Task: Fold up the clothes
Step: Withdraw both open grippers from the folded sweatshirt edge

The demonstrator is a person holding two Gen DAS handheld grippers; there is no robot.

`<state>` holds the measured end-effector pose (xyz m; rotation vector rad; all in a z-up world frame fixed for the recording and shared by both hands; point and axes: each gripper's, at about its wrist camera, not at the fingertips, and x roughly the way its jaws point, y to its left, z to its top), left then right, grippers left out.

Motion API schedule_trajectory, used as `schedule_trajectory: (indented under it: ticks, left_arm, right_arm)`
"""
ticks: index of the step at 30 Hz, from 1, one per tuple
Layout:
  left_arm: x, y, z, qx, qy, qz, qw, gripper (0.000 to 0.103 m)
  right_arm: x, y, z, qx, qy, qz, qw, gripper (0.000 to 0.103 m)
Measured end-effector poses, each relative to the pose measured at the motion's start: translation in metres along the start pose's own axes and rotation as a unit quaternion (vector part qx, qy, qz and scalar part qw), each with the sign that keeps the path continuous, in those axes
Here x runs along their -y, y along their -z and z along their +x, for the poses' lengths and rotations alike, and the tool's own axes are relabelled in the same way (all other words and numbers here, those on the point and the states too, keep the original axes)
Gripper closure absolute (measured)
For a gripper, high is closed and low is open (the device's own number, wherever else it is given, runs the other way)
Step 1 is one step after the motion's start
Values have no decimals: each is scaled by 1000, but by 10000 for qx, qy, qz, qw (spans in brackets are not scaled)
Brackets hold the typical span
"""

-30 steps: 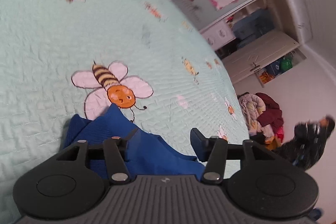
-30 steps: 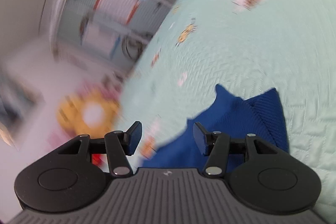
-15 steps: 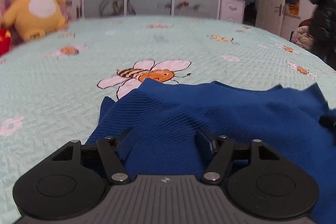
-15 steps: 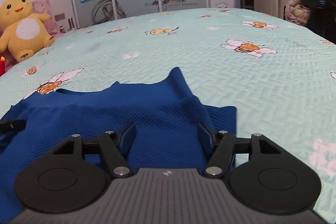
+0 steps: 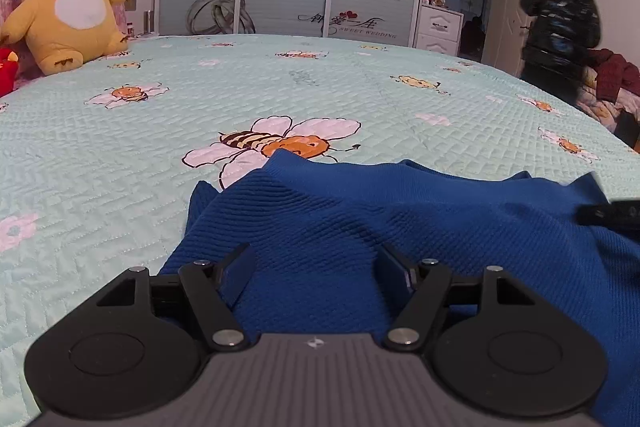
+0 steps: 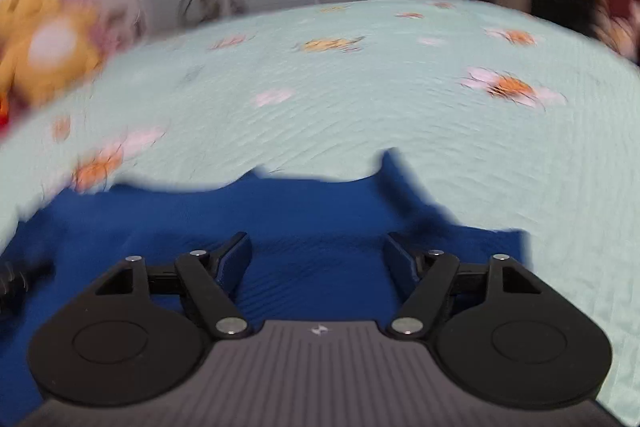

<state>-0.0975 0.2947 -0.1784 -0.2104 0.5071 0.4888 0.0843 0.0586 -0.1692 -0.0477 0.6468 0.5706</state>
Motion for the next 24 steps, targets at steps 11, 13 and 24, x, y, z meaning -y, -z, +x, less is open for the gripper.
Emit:
schedule_trajectory:
  ticks: [11, 13, 24]
  left_arm:
    - [0, 1, 1, 45, 20, -23, 10000, 30]
    - [0, 1, 2, 43, 17, -20, 10000, 30]
    - [7, 14, -33, -53, -219, 406, 9989, 29]
  right_arm:
    - [-17, 55, -69, 500, 478, -694, 9952, 37]
    - [-11, 59, -72, 332, 502, -522, 9968, 35]
    - [-9, 77, -103, 403, 547, -665, 9955, 34]
